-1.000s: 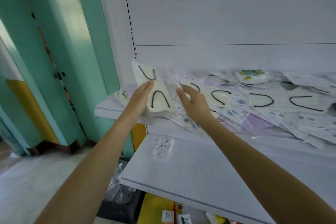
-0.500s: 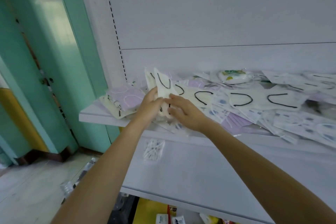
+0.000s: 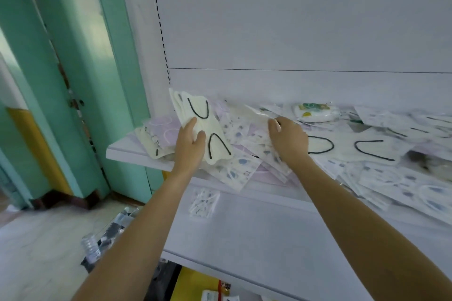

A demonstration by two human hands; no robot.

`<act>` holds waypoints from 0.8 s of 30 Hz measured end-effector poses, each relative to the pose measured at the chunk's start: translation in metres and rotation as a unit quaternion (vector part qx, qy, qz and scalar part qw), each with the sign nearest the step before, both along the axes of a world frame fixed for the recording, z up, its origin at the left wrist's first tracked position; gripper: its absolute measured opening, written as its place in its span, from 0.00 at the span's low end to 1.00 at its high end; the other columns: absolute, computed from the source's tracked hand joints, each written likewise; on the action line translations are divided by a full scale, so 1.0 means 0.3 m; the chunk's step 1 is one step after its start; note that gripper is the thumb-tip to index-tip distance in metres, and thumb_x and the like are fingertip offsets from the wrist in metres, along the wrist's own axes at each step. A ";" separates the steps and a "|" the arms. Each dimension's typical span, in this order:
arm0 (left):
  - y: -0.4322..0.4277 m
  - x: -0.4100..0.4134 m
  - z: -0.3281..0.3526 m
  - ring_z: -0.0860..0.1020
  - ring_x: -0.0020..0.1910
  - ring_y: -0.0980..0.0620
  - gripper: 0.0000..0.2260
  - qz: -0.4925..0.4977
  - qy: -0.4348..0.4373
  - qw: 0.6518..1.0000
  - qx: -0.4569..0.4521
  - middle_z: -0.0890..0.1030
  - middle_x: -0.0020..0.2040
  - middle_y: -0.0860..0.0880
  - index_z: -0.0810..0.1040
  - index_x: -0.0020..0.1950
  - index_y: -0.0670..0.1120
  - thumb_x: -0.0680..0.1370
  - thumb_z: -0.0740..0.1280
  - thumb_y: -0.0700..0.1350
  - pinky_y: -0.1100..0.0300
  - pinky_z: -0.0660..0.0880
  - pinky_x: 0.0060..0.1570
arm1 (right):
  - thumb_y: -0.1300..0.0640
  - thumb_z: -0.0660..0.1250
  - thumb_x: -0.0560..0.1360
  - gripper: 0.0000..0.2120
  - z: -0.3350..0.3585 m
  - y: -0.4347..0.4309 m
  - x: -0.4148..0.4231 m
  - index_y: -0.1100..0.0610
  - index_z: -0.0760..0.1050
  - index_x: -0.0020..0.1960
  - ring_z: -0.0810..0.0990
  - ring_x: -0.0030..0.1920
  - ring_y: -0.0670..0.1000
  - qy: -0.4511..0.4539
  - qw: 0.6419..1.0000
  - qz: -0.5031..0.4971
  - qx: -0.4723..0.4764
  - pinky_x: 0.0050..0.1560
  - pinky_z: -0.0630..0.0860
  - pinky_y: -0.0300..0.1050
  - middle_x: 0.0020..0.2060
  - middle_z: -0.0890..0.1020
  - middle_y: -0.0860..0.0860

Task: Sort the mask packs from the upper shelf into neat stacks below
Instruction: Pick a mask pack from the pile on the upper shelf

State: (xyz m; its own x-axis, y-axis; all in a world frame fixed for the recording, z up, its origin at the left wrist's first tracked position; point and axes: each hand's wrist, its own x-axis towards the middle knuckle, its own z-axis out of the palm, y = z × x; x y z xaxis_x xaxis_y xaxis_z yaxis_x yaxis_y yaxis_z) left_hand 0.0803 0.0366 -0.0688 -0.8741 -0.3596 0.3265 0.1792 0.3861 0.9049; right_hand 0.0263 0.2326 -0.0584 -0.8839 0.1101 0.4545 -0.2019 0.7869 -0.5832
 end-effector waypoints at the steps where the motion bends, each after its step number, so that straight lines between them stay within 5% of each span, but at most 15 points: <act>1: 0.022 0.008 0.005 0.61 0.73 0.53 0.21 -0.025 -0.003 1.000 0.018 0.62 0.74 0.51 0.62 0.74 0.51 0.81 0.59 0.47 0.58 0.59 0.69 | 0.51 0.53 0.80 0.16 0.014 -0.016 0.011 0.60 0.75 0.50 0.75 0.46 0.57 0.002 0.999 0.027 -0.045 0.44 0.68 0.45 0.42 0.79 0.55; 4: 0.110 0.005 0.026 0.62 0.71 0.55 0.24 -0.077 -0.014 0.995 0.057 0.63 0.73 0.54 0.62 0.74 0.53 0.79 0.61 0.55 0.60 0.62 0.65 | 0.51 0.54 0.81 0.18 0.030 -0.083 0.079 0.63 0.76 0.49 0.75 0.43 0.54 -0.033 0.978 0.192 -0.072 0.41 0.66 0.43 0.42 0.80 0.56; 8: 0.202 -0.023 0.031 0.76 0.59 0.50 0.15 -0.096 0.017 0.991 0.096 0.76 0.59 0.50 0.71 0.66 0.45 0.79 0.61 0.42 0.73 0.72 0.41 | 0.54 0.51 0.82 0.18 0.034 -0.041 0.151 0.59 0.77 0.58 0.76 0.56 0.51 -0.093 0.945 0.297 -0.098 0.52 0.67 0.38 0.55 0.80 0.53; 10: 0.231 -0.031 0.015 0.78 0.56 0.47 0.18 -0.120 0.030 0.987 0.099 0.79 0.55 0.49 0.71 0.66 0.42 0.77 0.57 0.34 0.71 0.73 0.39 | 0.55 0.54 0.81 0.16 0.032 0.033 0.152 0.55 0.73 0.65 0.73 0.61 0.48 -0.088 0.953 0.264 -0.120 0.57 0.65 0.36 0.59 0.77 0.50; 12: 0.254 -0.030 0.005 0.75 0.59 0.52 0.25 -0.154 0.049 0.984 0.073 0.76 0.60 0.51 0.66 0.71 0.46 0.75 0.56 0.30 0.73 0.74 0.45 | 0.54 0.58 0.79 0.20 0.012 0.118 0.133 0.55 0.67 0.70 0.69 0.66 0.52 -0.055 0.990 0.119 -0.046 0.61 0.63 0.41 0.66 0.72 0.52; 14: 0.268 -0.039 -0.004 0.65 0.68 0.58 0.35 -0.179 0.079 0.980 0.038 0.64 0.71 0.53 0.53 0.76 0.51 0.75 0.58 0.28 0.69 0.70 0.60 | 0.47 0.60 0.77 0.27 -0.018 0.202 0.111 0.57 0.62 0.71 0.63 0.69 0.59 -0.079 0.990 -0.056 0.098 0.66 0.60 0.50 0.69 0.67 0.56; 16: 0.274 -0.045 -0.011 0.56 0.72 0.59 0.39 -0.196 0.067 0.978 0.014 0.54 0.75 0.56 0.44 0.77 0.53 0.75 0.60 0.29 0.62 0.66 0.68 | 0.42 0.60 0.75 0.29 -0.057 0.257 0.099 0.58 0.63 0.69 0.62 0.68 0.60 -0.144 0.967 -0.129 0.166 0.67 0.59 0.54 0.67 0.67 0.57; 19: 0.274 -0.052 -0.025 0.63 0.69 0.56 0.29 -0.198 0.011 0.980 -0.016 0.63 0.70 0.55 0.60 0.74 0.50 0.77 0.61 0.31 0.78 0.67 0.51 | 0.45 0.58 0.75 0.20 -0.108 0.282 0.091 0.56 0.72 0.60 0.69 0.63 0.58 -0.149 0.969 -0.127 0.150 0.61 0.63 0.51 0.60 0.74 0.54; 24: 0.268 -0.052 -0.023 0.70 0.65 0.53 0.18 -0.184 -0.058 0.981 0.014 0.70 0.69 0.50 0.71 0.68 0.50 0.78 0.62 0.40 0.60 0.69 0.62 | 0.57 0.56 0.78 0.15 -0.110 0.276 0.114 0.55 0.76 0.59 0.73 0.61 0.55 -0.027 0.992 -0.119 0.046 0.67 0.61 0.54 0.57 0.78 0.52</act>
